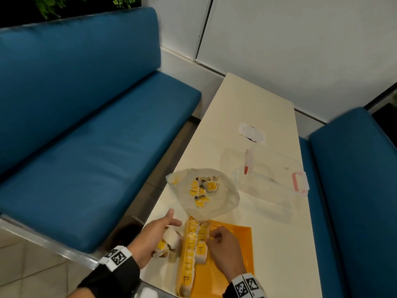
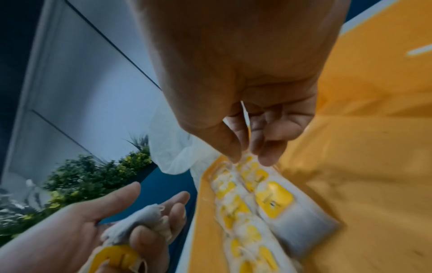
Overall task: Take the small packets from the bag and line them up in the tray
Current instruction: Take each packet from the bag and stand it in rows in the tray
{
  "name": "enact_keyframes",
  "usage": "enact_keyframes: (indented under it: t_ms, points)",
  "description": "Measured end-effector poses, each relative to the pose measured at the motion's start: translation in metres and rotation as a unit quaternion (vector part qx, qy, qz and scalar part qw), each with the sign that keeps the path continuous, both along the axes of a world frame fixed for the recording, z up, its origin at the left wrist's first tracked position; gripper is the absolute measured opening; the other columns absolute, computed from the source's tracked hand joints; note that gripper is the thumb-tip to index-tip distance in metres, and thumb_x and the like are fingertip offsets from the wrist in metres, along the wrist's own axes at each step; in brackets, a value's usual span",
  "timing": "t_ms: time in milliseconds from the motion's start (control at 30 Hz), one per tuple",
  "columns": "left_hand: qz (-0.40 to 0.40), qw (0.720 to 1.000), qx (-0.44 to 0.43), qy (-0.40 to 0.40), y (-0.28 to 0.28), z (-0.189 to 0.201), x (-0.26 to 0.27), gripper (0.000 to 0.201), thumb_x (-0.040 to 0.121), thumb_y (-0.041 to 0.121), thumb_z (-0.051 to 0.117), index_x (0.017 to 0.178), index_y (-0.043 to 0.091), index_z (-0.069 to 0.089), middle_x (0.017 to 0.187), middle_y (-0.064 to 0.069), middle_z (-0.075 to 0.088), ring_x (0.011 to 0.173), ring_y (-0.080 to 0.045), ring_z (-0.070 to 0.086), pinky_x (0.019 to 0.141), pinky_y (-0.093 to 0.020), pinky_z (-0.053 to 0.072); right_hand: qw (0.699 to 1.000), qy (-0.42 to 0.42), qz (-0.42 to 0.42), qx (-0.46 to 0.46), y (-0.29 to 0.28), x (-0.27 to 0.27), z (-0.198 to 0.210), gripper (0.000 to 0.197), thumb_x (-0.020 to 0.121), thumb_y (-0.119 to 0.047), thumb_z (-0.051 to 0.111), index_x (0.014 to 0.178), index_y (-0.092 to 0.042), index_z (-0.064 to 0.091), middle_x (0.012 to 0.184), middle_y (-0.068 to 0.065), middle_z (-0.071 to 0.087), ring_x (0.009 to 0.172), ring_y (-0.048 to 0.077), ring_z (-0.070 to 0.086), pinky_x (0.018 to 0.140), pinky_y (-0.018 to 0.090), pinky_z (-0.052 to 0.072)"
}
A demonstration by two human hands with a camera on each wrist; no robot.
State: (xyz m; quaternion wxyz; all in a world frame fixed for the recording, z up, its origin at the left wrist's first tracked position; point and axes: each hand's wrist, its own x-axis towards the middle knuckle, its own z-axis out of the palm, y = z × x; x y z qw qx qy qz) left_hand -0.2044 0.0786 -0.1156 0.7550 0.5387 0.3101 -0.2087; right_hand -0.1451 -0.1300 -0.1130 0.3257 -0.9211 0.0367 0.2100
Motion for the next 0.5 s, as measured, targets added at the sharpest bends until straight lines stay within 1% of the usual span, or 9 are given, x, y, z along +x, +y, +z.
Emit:
enact_keyframes:
  t_ms: [33,67,133,200,300,333,400,433,500]
  points:
    - [0.015,0.999,-0.038,0.000,0.003,0.004,0.001,0.058,0.101,0.062,0.040,0.117,0.015,0.070,0.107,-0.022,0.075,0.075,-0.025,0.065,0.057,-0.028,0.047,0.999,-0.020,0.021,0.015,0.003,0.001,0.009,0.011,0.086,-0.018,0.068,0.090,-0.026,0.063,0.084,-0.006,0.066,0.078,0.007,0.062,0.067,0.020,0.049]
    - [0.020,0.998,-0.054,-0.004,0.004,0.007,0.002,0.060,0.102,0.062,0.038,0.118,0.012,0.068,0.109,-0.027,0.073,0.069,-0.026,0.064,0.052,-0.026,0.045,0.998,-0.038,0.043,0.039,0.008,0.001,0.019,0.013,0.086,-0.018,0.070,0.091,-0.029,0.063,0.087,-0.006,0.066,0.078,0.005,0.061,0.067,0.016,0.047]
    - [0.021,0.998,-0.064,-0.016,0.004,0.013,0.004,0.063,0.103,0.060,0.034,0.119,0.010,0.067,0.110,-0.028,0.072,0.067,-0.026,0.066,0.050,-0.025,0.047,0.990,-0.052,0.090,0.094,0.019,-0.001,0.038,0.019,0.083,-0.020,0.075,0.094,-0.032,0.066,0.091,-0.006,0.065,0.076,0.005,0.059,0.067,0.014,0.048]
    - [0.025,0.997,-0.071,-0.026,0.004,0.014,0.007,0.064,0.103,0.060,0.034,0.118,0.009,0.069,0.105,-0.025,0.074,0.073,-0.029,0.067,0.055,-0.027,0.049,0.978,-0.047,0.144,0.142,0.030,-0.006,0.055,0.025,0.079,-0.025,0.080,0.099,-0.035,0.067,0.098,-0.008,0.063,0.075,0.006,0.059,0.067,0.014,0.048]
    - [0.026,0.995,-0.080,-0.048,0.001,0.010,0.010,0.069,0.102,0.063,0.033,0.115,0.007,0.072,0.103,-0.022,0.073,0.084,-0.030,0.068,0.067,-0.033,0.051,0.961,-0.075,0.216,0.152,0.043,-0.013,0.063,0.031,0.074,-0.032,0.082,0.103,-0.034,0.068,0.099,-0.012,0.060,0.079,0.009,0.063,0.066,0.011,0.044]
    - [0.027,0.995,-0.077,-0.051,0.000,0.010,0.011,0.070,0.103,0.062,0.032,0.113,0.007,0.073,0.101,-0.021,0.074,0.083,-0.028,0.069,0.068,-0.033,0.051,0.959,-0.083,0.225,0.147,0.047,-0.014,0.063,0.032,0.074,-0.033,0.082,0.103,-0.033,0.068,0.099,-0.013,0.060,0.080,0.010,0.063,0.067,0.010,0.044]
    - [0.027,0.996,-0.068,-0.052,-0.005,0.015,0.012,0.068,0.104,0.062,0.031,0.108,0.008,0.073,0.093,-0.015,0.074,0.074,-0.022,0.069,0.063,-0.029,0.050,0.960,-0.091,0.228,0.132,0.052,-0.015,0.057,0.034,0.072,-0.035,0.083,0.102,-0.032,0.067,0.098,-0.013,0.059,0.080,0.011,0.062,0.071,0.012,0.047]
    - [0.026,0.996,-0.066,-0.055,-0.007,0.017,0.012,0.067,0.104,0.061,0.031,0.108,0.009,0.073,0.092,-0.013,0.075,0.074,-0.021,0.070,0.062,-0.029,0.051,0.962,-0.090,0.228,0.124,0.053,-0.015,0.055,0.034,0.071,-0.035,0.083,0.101,-0.033,0.066,0.098,-0.014,0.059,0.081,0.010,0.061,0.073,0.014,0.048]
    - [0.019,0.996,-0.058,-0.062,-0.008,0.018,0.013,0.066,0.104,0.061,0.030,0.109,0.011,0.073,0.100,-0.013,0.078,0.087,-0.025,0.075,0.071,-0.033,0.055,0.965,-0.084,0.220,0.112,0.054,-0.013,0.052,0.032,0.071,-0.034,0.083,0.097,-0.036,0.064,0.098,-0.014,0.059,0.081,0.006,0.059,0.074,0.014,0.049]
